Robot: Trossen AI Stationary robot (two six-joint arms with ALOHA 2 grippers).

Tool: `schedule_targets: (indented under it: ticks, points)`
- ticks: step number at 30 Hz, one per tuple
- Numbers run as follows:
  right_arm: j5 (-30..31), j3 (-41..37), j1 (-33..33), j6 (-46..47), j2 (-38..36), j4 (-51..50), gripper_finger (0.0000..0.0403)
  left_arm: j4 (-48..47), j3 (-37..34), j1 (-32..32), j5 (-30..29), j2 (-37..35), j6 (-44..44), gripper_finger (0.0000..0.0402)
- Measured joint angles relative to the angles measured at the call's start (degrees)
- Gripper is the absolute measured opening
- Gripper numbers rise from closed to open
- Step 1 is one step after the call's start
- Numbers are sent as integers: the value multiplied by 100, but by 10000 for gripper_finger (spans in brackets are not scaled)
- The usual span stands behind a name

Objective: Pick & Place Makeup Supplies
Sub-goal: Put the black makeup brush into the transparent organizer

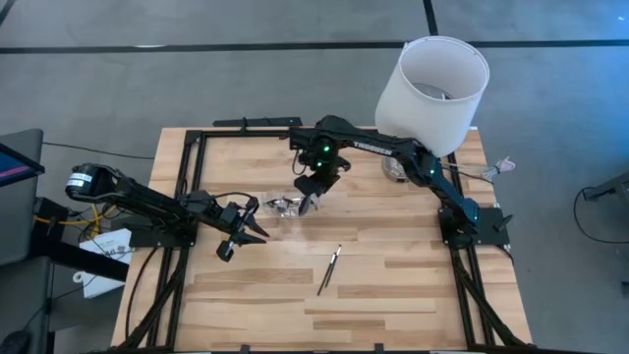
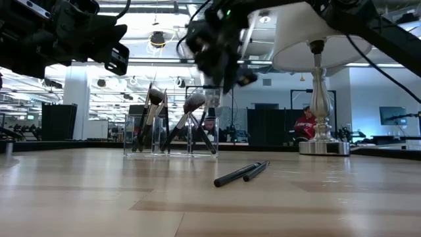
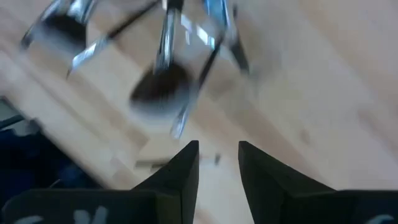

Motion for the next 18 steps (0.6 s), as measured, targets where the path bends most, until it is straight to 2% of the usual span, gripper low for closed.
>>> schedule_targets:
  ticks: [2,6,10,14,16,18]
  points:
    - [-34,13,18,109,-201,-66,105,0,0,0,1,0,1,76]
    - [340,7,210,163,-780,8,101,0,0,0,0,0,-9,76]
    - [1670,14,744,176,-1475,-77,98,0,0,0,0,0,-20,76]
    - [2956,14,1658,-224,-1874,-83,98,0,0,0,0,-2,-22,76]
    - [3313,15,2170,-590,-1916,-78,98,0,0,0,0,-2,-22,76]
    - [3384,9,2643,-1040,-1914,30,98,0,0,0,0,-2,-22,76]
